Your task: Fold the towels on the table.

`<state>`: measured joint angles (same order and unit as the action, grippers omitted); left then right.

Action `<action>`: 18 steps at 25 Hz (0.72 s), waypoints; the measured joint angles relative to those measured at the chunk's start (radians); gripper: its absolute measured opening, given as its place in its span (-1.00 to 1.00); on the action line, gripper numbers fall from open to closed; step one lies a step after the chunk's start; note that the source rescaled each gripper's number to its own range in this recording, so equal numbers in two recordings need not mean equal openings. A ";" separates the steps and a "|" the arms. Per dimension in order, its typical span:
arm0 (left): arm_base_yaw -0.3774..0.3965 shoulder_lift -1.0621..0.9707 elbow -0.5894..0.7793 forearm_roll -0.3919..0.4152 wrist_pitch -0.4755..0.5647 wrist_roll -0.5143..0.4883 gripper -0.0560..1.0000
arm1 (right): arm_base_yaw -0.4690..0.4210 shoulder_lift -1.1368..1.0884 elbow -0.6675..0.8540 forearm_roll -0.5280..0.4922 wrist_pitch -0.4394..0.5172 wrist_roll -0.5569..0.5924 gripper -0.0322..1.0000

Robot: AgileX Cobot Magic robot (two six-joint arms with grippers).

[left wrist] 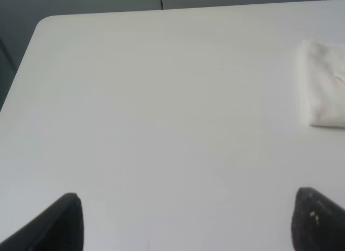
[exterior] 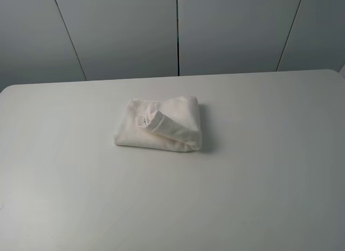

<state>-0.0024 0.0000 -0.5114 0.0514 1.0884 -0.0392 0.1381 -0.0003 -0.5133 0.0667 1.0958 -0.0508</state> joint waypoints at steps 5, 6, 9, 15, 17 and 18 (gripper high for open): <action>0.000 0.000 0.000 0.000 0.000 -0.022 0.98 | 0.000 0.000 0.000 0.000 0.000 0.001 1.00; 0.000 0.000 0.000 0.000 0.000 -0.022 0.98 | 0.000 0.000 0.000 0.000 0.000 0.001 1.00; 0.000 0.000 0.000 0.000 0.000 -0.028 0.98 | 0.000 0.000 0.000 0.000 0.000 0.001 1.00; 0.000 0.000 0.000 0.000 0.000 -0.028 0.98 | 0.000 0.000 0.000 0.004 0.000 0.002 1.00; 0.000 0.000 0.000 0.000 0.000 -0.029 0.98 | 0.000 0.000 0.000 0.004 0.000 0.002 1.00; 0.000 0.000 0.000 0.000 0.000 -0.030 0.98 | 0.000 0.000 0.000 0.004 0.000 0.002 1.00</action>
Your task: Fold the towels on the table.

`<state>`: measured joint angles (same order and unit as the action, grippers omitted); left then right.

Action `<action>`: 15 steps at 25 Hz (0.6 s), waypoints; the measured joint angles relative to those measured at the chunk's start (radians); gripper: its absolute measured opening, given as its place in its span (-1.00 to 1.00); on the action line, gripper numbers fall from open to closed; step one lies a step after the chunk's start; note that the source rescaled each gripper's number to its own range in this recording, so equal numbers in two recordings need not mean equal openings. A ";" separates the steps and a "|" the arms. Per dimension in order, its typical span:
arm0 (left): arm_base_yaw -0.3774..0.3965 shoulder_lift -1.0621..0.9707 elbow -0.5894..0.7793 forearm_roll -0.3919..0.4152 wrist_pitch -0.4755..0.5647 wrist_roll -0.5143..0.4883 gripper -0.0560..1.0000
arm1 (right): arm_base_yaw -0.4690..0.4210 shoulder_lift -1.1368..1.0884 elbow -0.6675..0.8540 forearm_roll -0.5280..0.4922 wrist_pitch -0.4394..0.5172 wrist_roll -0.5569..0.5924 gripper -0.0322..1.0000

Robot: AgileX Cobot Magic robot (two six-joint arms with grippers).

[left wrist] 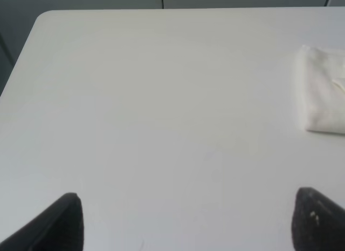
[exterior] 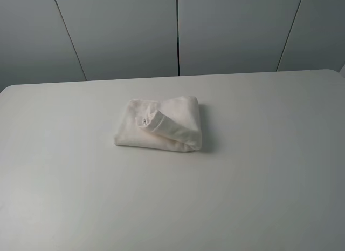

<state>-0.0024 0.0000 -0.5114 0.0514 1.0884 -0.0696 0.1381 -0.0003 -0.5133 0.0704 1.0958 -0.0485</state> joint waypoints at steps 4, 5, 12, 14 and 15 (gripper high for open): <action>0.000 0.000 0.000 0.000 0.000 0.000 0.98 | 0.000 0.000 0.000 0.000 0.000 0.000 1.00; 0.000 0.000 0.000 0.000 0.000 -0.002 0.98 | 0.000 0.000 0.000 0.000 0.000 0.002 1.00; 0.000 0.000 0.000 0.000 0.000 -0.002 0.98 | 0.000 0.000 0.000 0.000 0.000 0.004 1.00; 0.000 0.000 0.000 0.000 0.000 -0.002 0.98 | 0.000 0.000 0.000 0.000 0.000 0.004 1.00; 0.000 0.000 0.000 0.000 0.000 -0.002 0.98 | 0.000 0.000 0.000 0.000 0.000 0.006 1.00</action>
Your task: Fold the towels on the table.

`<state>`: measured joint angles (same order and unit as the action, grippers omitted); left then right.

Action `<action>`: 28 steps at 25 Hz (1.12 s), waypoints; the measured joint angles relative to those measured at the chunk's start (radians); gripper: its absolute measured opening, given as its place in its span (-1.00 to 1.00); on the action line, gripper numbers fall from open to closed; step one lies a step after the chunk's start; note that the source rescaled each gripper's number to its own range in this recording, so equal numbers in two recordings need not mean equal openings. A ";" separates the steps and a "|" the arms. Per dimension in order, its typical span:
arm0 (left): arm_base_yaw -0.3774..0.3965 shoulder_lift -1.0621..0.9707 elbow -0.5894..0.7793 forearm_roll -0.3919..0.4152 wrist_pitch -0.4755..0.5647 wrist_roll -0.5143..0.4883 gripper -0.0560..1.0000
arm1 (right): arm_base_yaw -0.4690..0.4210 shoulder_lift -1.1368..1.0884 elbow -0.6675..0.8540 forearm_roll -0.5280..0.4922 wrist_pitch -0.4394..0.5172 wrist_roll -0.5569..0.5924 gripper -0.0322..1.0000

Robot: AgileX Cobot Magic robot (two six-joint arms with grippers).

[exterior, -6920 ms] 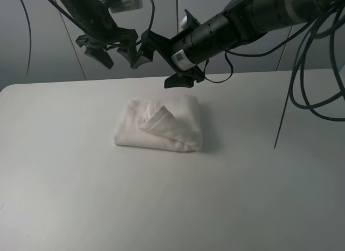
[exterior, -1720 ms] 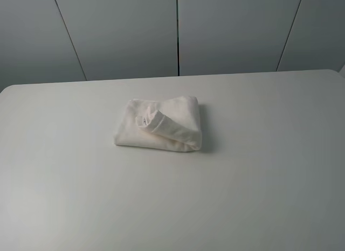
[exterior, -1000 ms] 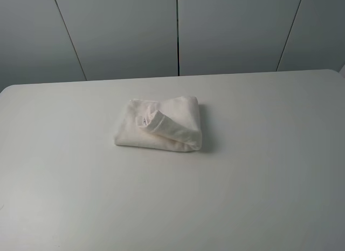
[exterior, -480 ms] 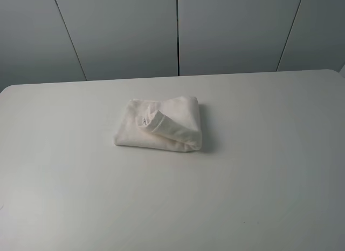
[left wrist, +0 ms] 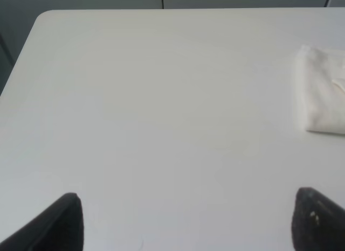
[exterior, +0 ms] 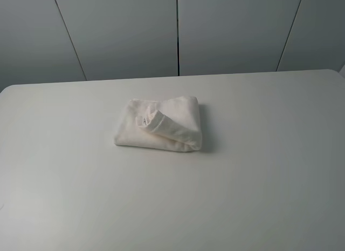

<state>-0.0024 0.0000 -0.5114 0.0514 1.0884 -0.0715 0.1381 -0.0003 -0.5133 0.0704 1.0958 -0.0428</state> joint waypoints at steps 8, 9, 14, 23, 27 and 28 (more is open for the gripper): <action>0.000 0.000 0.000 0.000 0.000 0.000 0.98 | 0.000 0.000 0.000 0.000 0.000 0.000 1.00; 0.000 0.000 0.000 0.000 0.000 0.000 0.98 | 0.000 0.000 0.000 0.000 0.000 0.000 1.00; 0.000 0.000 0.000 0.000 0.000 0.000 0.98 | 0.000 0.000 0.000 0.000 0.000 0.000 1.00; 0.000 0.000 0.000 0.000 0.000 0.000 0.98 | 0.000 0.000 0.000 0.000 0.000 0.000 1.00; 0.000 0.000 0.000 0.000 0.000 0.000 0.98 | 0.000 0.000 0.000 0.000 0.000 0.000 1.00; 0.000 0.000 0.000 0.000 0.000 0.000 0.98 | 0.000 0.000 0.000 0.000 0.000 0.000 1.00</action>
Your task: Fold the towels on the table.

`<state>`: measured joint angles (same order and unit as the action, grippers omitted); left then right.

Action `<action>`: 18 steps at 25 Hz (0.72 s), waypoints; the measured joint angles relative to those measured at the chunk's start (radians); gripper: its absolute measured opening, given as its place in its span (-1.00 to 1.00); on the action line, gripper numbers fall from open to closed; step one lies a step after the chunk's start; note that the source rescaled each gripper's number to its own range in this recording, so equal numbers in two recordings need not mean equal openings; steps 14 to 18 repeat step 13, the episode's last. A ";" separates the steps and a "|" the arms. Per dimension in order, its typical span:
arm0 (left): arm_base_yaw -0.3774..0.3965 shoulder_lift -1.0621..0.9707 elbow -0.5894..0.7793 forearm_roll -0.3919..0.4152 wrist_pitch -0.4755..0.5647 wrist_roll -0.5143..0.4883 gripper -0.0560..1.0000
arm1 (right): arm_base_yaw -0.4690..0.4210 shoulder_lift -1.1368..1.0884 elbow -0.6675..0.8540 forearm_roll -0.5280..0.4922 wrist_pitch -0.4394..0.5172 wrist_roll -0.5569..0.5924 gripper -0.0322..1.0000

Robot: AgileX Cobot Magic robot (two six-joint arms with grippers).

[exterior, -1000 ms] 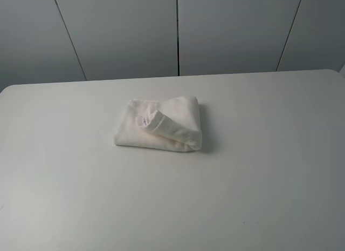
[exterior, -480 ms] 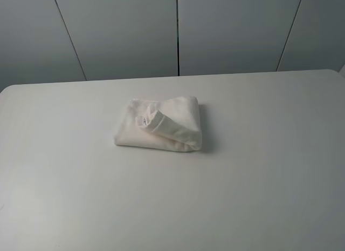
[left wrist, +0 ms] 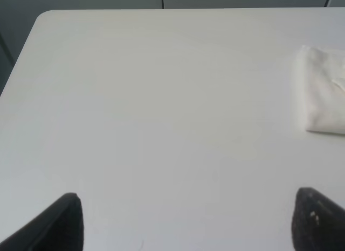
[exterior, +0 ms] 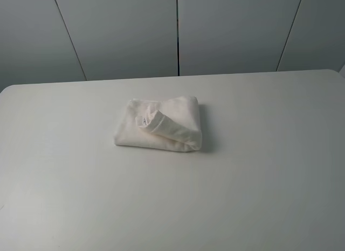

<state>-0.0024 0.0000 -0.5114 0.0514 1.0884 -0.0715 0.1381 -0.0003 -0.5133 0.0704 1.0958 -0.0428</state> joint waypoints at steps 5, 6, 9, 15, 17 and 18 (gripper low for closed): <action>0.000 0.000 0.000 0.000 0.000 0.000 0.98 | 0.000 0.000 0.000 0.000 0.000 0.002 1.00; 0.000 0.000 0.000 0.000 0.000 0.000 0.98 | 0.000 0.000 0.000 0.000 0.000 0.002 1.00; 0.000 0.000 0.000 0.000 0.000 0.000 0.98 | 0.000 0.000 0.000 0.000 0.000 0.002 1.00; 0.000 0.000 0.000 0.000 0.000 0.000 0.98 | 0.000 0.000 0.000 0.000 0.000 0.002 1.00; 0.000 0.000 0.000 0.000 0.000 0.000 0.98 | 0.000 0.000 0.000 0.000 0.000 0.002 1.00; 0.000 0.000 0.000 0.000 0.000 0.000 0.98 | 0.000 0.000 0.000 0.000 0.000 0.002 1.00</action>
